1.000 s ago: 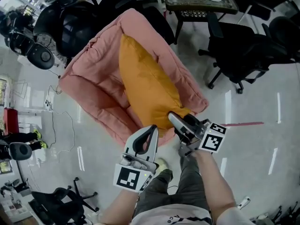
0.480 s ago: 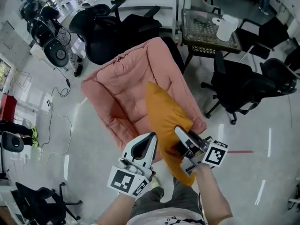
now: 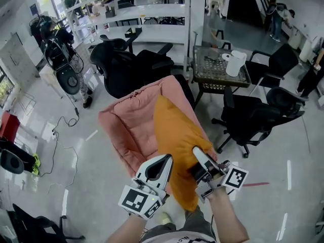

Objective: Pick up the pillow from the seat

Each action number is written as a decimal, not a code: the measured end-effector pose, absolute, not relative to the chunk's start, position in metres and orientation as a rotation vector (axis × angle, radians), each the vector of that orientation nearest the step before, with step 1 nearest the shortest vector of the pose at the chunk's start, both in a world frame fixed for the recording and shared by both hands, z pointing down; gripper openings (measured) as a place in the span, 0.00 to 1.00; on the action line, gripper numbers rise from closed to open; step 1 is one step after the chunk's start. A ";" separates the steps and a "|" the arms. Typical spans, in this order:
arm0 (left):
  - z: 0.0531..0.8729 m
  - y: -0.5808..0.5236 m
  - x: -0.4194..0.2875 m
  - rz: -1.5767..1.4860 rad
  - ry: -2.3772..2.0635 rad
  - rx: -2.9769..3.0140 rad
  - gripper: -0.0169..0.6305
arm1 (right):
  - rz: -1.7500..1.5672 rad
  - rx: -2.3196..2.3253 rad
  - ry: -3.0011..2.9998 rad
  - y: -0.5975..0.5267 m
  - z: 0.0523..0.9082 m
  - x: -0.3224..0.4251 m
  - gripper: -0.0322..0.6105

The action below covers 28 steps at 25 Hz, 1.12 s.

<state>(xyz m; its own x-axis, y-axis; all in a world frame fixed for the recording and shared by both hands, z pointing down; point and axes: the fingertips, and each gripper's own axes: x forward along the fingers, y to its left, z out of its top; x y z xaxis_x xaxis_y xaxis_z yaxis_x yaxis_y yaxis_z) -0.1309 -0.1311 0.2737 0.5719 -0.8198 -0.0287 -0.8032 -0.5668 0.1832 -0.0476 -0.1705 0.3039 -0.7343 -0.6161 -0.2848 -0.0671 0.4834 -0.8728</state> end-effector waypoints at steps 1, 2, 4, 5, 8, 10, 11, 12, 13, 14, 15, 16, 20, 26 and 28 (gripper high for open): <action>0.266 -0.131 -0.134 -0.170 -1.379 2.656 0.04 | -1.217 -0.558 2.151 -0.171 0.293 -0.050 0.11; 0.258 -0.131 -0.137 -0.174 -1.381 2.660 0.04 | -1.209 -0.556 2.150 -0.171 0.284 -0.053 0.11; 0.243 -0.131 -0.143 -0.183 -1.386 2.661 0.04 | -1.203 -0.554 2.147 -0.173 0.267 -0.055 0.11; 0.236 -0.132 -0.145 -0.186 -1.389 2.664 0.04 | -1.200 -0.552 2.147 -0.174 0.259 -0.056 0.11; 0.218 -0.132 -0.150 -0.188 -1.396 2.686 0.04 | -1.191 -0.558 2.151 -0.176 0.239 -0.055 0.11; 0.207 -0.131 -0.156 -0.189 -1.407 2.688 0.04 | -1.182 -0.564 2.156 -0.174 0.228 -0.057 0.11; 0.201 -0.131 -0.158 -0.191 -1.411 2.688 0.04 | -1.176 -0.569 2.161 -0.173 0.223 -0.058 0.11; 0.196 -0.130 -0.159 -0.196 -1.414 2.688 0.04 | -1.169 -0.574 2.167 -0.172 0.219 -0.059 0.11; 0.191 -0.129 -0.159 -0.202 -1.416 2.689 0.04 | -1.164 -0.576 2.171 -0.170 0.214 -0.060 0.11; 0.187 -0.127 -0.159 -0.206 -1.416 2.692 0.04 | -1.159 -0.577 2.176 -0.169 0.210 -0.060 0.11; 0.184 -0.126 -0.157 -0.209 -1.414 2.696 0.04 | -1.153 -0.577 2.179 -0.167 0.206 -0.061 0.11; 0.181 -0.124 -0.156 -0.211 -1.410 2.701 0.04 | -1.149 -0.577 2.182 -0.165 0.203 -0.062 0.11; 0.176 -0.120 -0.150 -0.214 -1.401 2.708 0.04 | -1.133 -0.581 2.188 -0.158 0.196 -0.062 0.11; 0.182 -0.117 -0.146 -0.202 -1.397 2.697 0.04 | -1.122 -0.581 2.188 -0.154 0.192 -0.059 0.11; 0.185 -0.117 -0.147 -0.190 -1.399 2.690 0.04 | -1.119 -0.580 2.198 -0.152 0.193 -0.062 0.11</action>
